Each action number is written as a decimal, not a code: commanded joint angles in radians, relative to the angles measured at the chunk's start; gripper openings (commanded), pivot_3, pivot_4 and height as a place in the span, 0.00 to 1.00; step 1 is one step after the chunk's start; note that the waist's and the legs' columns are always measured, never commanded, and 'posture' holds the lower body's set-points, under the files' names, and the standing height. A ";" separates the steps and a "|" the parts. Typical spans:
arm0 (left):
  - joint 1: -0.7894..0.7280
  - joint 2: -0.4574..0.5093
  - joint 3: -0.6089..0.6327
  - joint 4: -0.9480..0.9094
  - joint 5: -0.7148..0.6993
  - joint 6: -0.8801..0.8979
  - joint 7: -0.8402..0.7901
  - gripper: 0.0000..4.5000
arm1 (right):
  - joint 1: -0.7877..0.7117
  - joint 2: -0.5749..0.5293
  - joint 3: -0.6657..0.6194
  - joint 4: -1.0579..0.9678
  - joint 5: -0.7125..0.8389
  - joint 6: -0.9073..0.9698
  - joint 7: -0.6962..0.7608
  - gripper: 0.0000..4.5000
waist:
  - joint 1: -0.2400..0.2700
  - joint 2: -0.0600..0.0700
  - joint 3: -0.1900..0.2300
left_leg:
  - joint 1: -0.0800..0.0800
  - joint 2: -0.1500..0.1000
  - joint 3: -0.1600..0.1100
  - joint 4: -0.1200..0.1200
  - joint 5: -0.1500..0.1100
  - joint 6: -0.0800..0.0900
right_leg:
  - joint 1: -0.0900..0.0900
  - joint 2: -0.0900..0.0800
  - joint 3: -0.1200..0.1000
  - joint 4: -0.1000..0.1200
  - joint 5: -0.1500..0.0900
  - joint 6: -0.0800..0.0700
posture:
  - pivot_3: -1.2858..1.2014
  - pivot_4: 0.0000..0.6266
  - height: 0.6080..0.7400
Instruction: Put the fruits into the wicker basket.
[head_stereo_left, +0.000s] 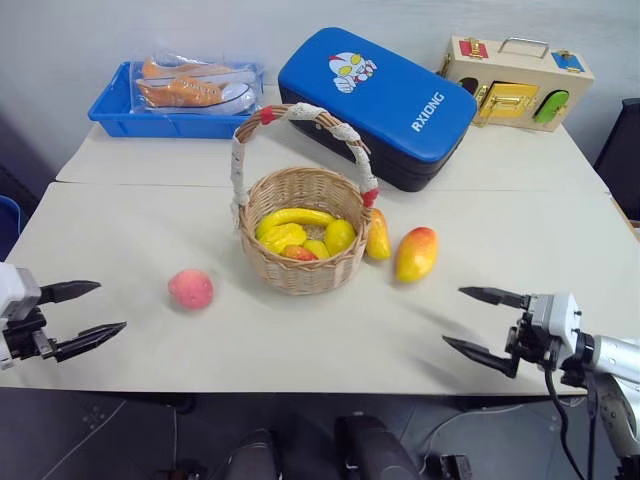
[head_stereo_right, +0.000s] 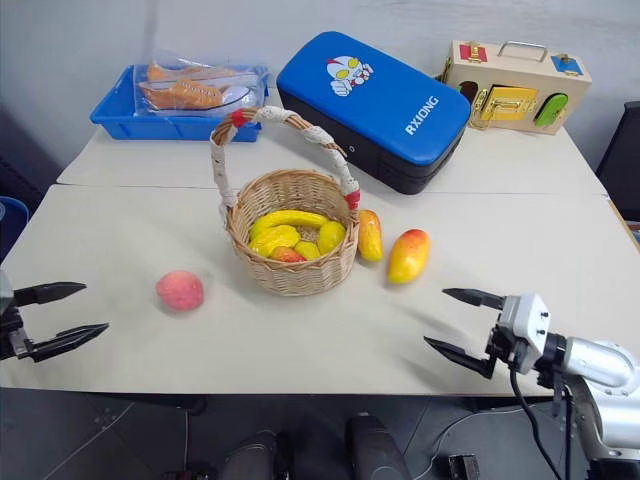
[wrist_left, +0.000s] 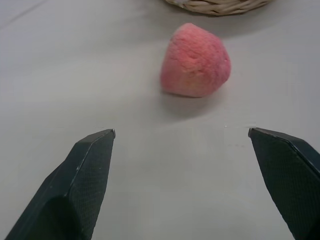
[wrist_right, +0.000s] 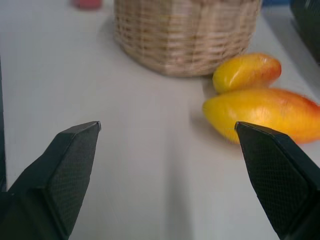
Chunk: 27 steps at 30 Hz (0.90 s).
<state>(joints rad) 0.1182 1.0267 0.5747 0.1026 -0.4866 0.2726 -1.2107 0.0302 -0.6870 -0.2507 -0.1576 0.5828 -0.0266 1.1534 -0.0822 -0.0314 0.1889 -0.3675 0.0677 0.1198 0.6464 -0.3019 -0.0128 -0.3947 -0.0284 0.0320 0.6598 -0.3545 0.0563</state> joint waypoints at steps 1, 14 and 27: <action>-0.111 0.009 -0.085 -0.092 -0.053 0.099 0.017 1.00 | -0.058 0.019 0.007 -0.187 0.157 0.135 -0.090 1.00 | 0.002 0.000 0.000 | 0.000 0.000 -0.001 0.000 0.000 0.000 | 0.000 0.000 0.000 0.001 0.000 0.000 | 0.52 0.24 1.00; -0.460 -0.166 -0.514 0.141 0.244 -0.065 0.099 1.00 | -0.181 0.048 0.119 -0.241 0.081 0.097 -0.051 1.00 | 0.027 0.000 0.000 | -0.004 -0.001 0.002 0.002 0.001 0.001 | -0.004 0.001 0.000 0.000 0.001 0.004 | 0.52 0.24 1.00; -0.442 -0.120 -0.346 -0.216 -0.036 0.081 0.036 0.60 | -0.074 0.052 0.031 -0.283 0.083 0.065 -0.086 1.00 | 0.035 -0.001 0.000 | -0.004 0.000 0.000 0.003 0.002 0.001 | -0.003 0.001 0.000 0.003 0.001 0.004 | 0.52 0.24 1.00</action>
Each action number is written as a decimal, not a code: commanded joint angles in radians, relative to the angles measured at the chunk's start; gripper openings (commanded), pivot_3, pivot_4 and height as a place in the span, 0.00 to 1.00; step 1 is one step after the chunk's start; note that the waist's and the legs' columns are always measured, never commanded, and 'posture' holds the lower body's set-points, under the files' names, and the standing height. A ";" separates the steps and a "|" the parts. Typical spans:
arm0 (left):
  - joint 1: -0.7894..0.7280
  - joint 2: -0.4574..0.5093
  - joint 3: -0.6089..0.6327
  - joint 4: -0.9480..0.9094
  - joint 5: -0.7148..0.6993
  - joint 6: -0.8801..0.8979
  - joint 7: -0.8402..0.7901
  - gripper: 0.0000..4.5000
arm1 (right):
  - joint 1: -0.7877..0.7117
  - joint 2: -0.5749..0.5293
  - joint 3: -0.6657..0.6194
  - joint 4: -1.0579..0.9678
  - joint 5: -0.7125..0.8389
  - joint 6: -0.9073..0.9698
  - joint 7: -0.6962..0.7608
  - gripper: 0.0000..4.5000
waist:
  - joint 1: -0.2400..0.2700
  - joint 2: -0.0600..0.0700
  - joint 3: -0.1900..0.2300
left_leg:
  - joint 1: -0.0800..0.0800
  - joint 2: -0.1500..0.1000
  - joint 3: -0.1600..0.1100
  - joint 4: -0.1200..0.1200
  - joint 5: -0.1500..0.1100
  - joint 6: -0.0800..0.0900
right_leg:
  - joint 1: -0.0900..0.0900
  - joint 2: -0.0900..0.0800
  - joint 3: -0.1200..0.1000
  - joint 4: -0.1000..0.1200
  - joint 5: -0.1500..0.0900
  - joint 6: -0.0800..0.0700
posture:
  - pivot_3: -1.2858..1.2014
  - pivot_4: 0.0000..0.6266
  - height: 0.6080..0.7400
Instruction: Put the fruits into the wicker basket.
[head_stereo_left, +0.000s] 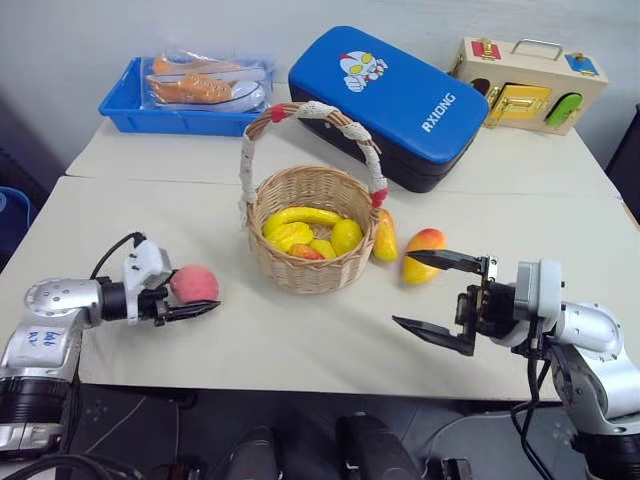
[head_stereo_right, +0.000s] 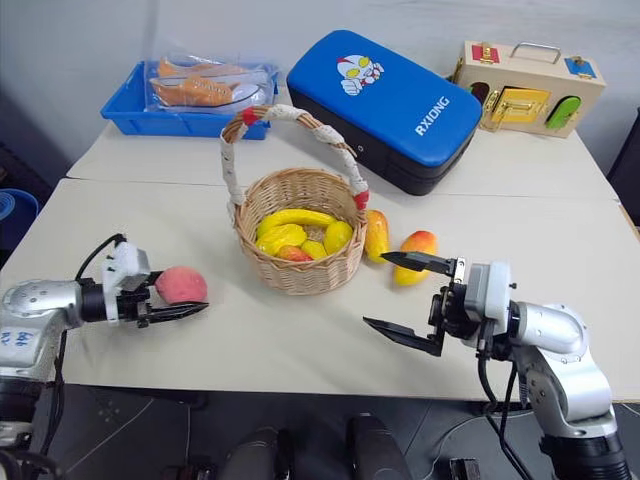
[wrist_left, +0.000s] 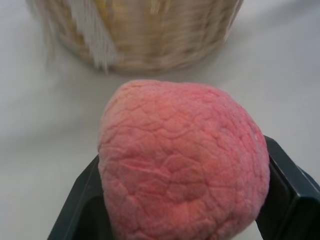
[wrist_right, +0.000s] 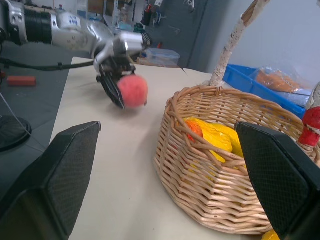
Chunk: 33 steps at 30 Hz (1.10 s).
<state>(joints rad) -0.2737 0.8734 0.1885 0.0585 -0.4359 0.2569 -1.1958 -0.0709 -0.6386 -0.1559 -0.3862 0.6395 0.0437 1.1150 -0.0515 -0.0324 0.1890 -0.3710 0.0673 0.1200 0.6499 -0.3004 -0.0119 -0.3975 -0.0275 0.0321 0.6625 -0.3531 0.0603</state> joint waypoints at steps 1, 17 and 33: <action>-0.076 0.024 0.027 -0.217 -0.101 0.125 0.045 0.60 | 0.040 0.012 -0.073 -0.069 0.034 0.006 -0.073 1.00 | 0.011 0.000 0.000 | 0.000 -0.001 -0.001 0.000 0.000 0.000 | 0.001 0.000 0.000 0.000 0.000 0.000 | 0.52 0.24 1.00; -0.428 -0.332 -0.235 -0.177 0.101 0.238 0.420 1.00 | 0.102 0.091 -0.086 -0.133 0.003 0.042 -0.297 1.00 | 0.016 0.001 0.000 | 0.001 -0.001 0.002 0.000 0.007 -0.008 | 0.000 0.004 0.006 0.000 0.003 0.005 | 0.52 0.24 1.00; 0.015 0.050 0.223 -0.033 -0.103 0.018 -0.098 1.00 | 0.442 0.075 -0.419 0.213 -0.104 -0.155 -0.218 1.00 | 0.005 0.001 -0.001 | 0.006 -0.002 0.004 -0.002 0.007 -0.005 | 0.005 0.002 0.006 -0.003 0.002 0.004 | 0.52 0.24 1.00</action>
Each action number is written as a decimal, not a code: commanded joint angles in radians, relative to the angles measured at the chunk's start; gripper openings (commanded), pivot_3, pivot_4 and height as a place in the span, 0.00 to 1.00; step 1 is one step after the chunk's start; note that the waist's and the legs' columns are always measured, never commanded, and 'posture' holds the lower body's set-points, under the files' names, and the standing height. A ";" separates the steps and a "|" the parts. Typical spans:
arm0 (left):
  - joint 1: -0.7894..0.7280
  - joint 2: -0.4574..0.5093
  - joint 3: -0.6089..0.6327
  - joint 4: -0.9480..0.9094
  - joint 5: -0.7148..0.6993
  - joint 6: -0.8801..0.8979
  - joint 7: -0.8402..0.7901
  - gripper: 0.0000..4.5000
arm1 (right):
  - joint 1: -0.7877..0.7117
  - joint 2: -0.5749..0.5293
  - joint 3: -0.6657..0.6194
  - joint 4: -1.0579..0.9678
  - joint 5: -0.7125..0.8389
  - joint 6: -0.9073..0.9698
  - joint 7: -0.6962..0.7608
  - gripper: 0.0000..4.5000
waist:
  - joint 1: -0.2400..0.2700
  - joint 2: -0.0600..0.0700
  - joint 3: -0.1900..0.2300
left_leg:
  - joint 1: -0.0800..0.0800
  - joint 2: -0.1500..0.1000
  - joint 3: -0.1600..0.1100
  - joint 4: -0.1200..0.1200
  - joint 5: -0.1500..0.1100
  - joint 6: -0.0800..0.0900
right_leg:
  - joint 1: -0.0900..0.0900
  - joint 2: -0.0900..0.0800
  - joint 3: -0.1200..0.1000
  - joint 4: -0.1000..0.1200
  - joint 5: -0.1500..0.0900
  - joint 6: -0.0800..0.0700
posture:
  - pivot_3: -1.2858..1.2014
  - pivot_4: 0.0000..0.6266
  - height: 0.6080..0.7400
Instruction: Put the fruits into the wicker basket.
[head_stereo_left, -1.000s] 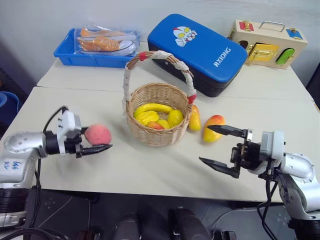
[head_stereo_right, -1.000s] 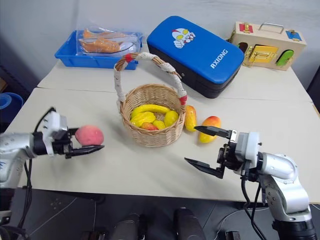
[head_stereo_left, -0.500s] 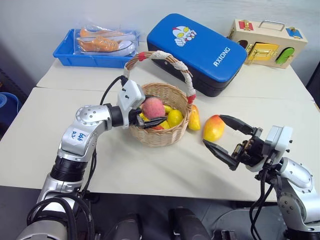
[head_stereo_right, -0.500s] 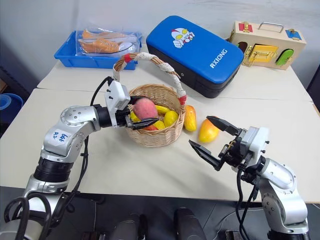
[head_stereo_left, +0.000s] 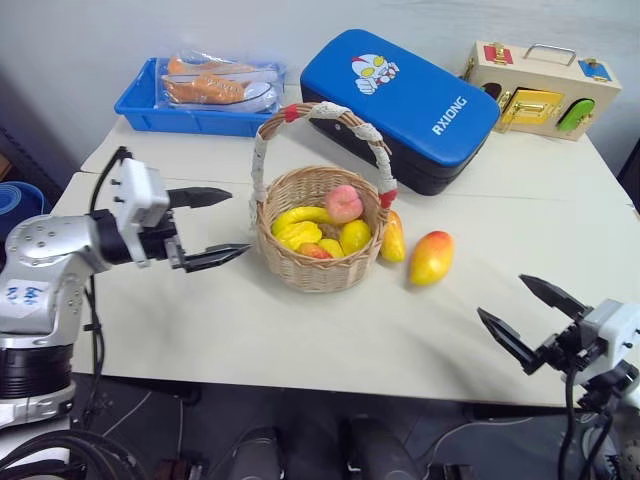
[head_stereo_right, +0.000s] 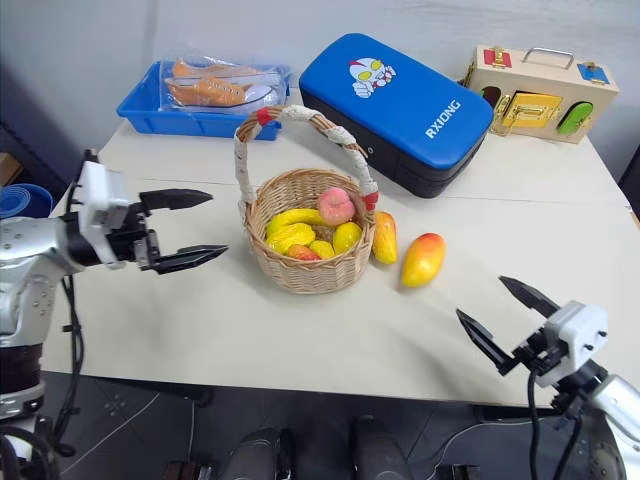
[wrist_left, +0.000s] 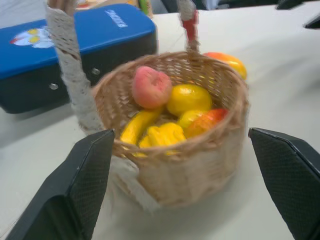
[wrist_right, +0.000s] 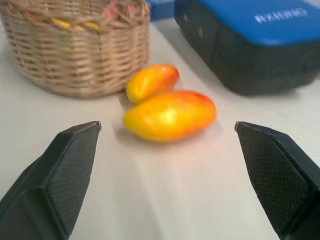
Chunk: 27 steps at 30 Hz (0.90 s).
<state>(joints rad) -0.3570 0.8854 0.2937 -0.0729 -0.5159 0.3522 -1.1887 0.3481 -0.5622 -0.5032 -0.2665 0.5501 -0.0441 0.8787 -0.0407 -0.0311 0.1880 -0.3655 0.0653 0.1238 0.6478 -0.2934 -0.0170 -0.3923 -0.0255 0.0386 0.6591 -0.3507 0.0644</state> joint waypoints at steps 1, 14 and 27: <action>0.121 0.040 0.136 0.121 -0.026 -0.103 -0.123 1.00 | 0.018 -0.004 -0.073 0.120 -0.026 -0.090 0.024 1.00 | -0.009 0.000 0.000 | 0.001 0.000 0.000 -0.001 0.000 0.001 | 0.000 0.000 0.000 0.000 -0.001 -0.001 | 0.52 0.24 1.00; 0.097 0.018 0.080 -0.004 -0.138 0.050 -0.098 1.00 | -0.723 -0.324 0.256 0.203 0.034 0.580 -0.041 1.00 | -0.021 0.001 0.001 | -0.001 0.001 -0.004 -0.001 -0.004 0.004 | -0.004 -0.001 -0.003 0.003 0.000 -0.004 | 0.52 0.24 1.00; 0.056 -0.015 0.093 -0.089 -0.195 0.095 -0.012 1.00 | -1.444 -0.159 0.854 0.643 -0.303 0.927 0.081 1.00 | -0.020 0.002 0.001 | -0.033 0.001 -0.001 0.010 -0.001 -0.001 | -0.039 -0.001 -0.002 0.017 0.000 -0.002 | 0.52 0.24 1.00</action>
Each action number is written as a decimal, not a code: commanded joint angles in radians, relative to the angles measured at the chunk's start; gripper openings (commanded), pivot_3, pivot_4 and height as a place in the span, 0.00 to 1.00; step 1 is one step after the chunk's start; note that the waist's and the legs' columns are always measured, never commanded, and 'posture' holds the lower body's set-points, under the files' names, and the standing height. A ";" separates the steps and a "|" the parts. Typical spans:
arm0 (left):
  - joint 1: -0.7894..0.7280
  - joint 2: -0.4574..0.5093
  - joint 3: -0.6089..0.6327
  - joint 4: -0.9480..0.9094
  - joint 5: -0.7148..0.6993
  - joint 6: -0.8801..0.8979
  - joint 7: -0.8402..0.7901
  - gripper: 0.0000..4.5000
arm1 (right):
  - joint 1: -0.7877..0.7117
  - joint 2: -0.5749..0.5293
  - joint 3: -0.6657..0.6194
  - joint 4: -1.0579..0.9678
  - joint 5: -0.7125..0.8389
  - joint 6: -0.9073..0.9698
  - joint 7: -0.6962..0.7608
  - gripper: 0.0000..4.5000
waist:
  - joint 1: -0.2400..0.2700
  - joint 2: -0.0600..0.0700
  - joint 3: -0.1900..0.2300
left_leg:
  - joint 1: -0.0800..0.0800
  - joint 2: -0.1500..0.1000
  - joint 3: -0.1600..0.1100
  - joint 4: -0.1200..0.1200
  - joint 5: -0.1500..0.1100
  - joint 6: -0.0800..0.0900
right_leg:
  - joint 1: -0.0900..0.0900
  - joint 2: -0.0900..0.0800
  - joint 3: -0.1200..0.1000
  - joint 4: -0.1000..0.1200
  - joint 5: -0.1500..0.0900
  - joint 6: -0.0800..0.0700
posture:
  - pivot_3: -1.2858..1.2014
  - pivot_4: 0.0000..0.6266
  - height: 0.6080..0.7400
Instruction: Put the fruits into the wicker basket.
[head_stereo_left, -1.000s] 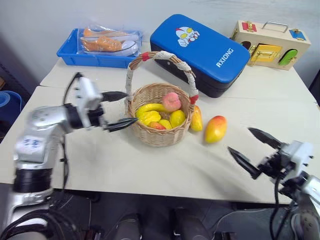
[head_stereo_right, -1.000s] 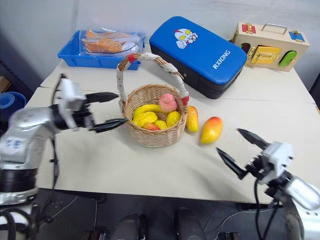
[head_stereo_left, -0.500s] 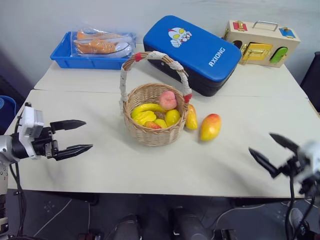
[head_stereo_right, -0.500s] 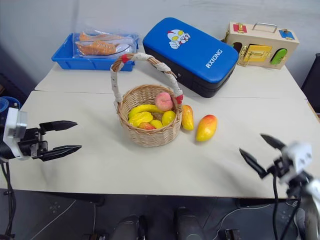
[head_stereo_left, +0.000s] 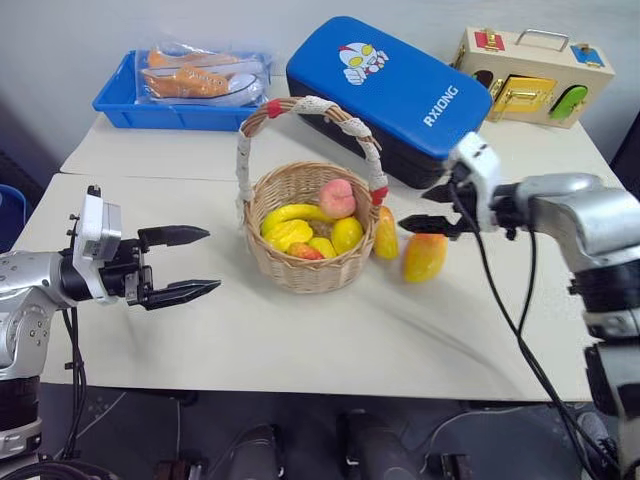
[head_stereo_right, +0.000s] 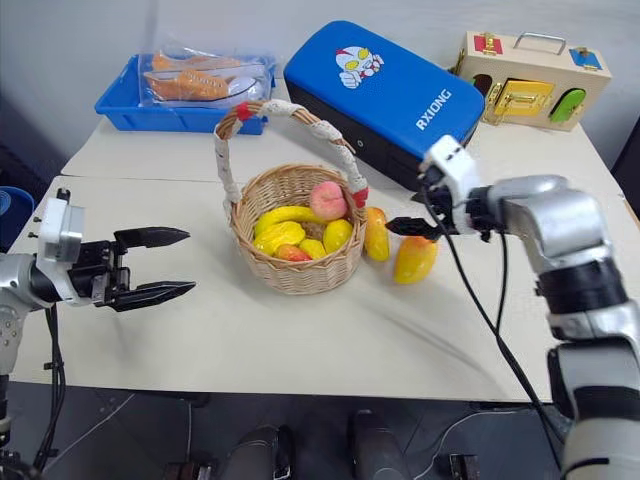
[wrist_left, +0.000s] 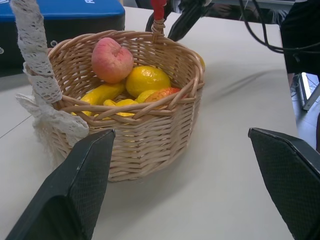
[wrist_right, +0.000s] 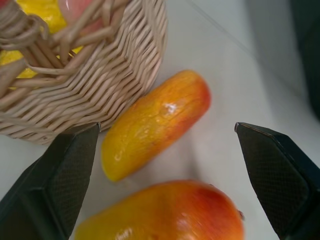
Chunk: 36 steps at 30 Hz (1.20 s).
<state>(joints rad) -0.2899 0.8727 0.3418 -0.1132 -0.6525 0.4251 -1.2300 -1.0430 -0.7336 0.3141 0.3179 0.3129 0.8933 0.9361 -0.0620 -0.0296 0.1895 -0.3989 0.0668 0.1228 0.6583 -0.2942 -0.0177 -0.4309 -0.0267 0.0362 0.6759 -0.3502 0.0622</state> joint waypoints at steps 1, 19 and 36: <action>-0.008 -0.002 0.050 -0.059 -0.066 0.028 0.038 1.00 | -0.067 0.029 0.046 0.070 -0.072 -0.001 0.033 1.00 | 0.002 0.000 0.000 | -0.004 0.000 -0.002 0.003 0.000 0.000 | -0.003 0.000 -0.001 0.001 0.000 0.000 | 0.52 0.24 1.00; -0.112 0.054 -0.037 -0.273 -0.117 0.166 0.150 1.00 | -0.227 0.226 0.086 0.513 -0.262 -0.124 0.134 0.81 | -0.022 0.000 0.000 | -0.006 -0.001 -0.002 0.008 0.004 0.000 | -0.005 0.000 0.000 0.009 0.001 0.001 | 0.52 0.24 1.00; -0.172 -0.002 -0.095 -0.288 -0.097 0.173 0.232 1.00 | -0.221 0.015 -0.057 0.310 -0.248 -0.101 0.294 0.35 | -0.020 0.001 0.001 | -0.006 -0.002 -0.001 0.008 0.005 -0.002 | -0.008 0.000 0.001 0.013 0.001 0.001 | 0.52 0.24 1.00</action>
<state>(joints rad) -0.4709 0.8765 0.2176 -0.3914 -0.7400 0.6284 -1.0000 -1.2491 -0.6561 0.3018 0.7155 0.0450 0.7662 1.1828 -0.0820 -0.0288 0.1900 -0.4049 0.0647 0.1218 0.6664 -0.2889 -0.0194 -0.4387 -0.0267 0.0372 0.6895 -0.3494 0.0633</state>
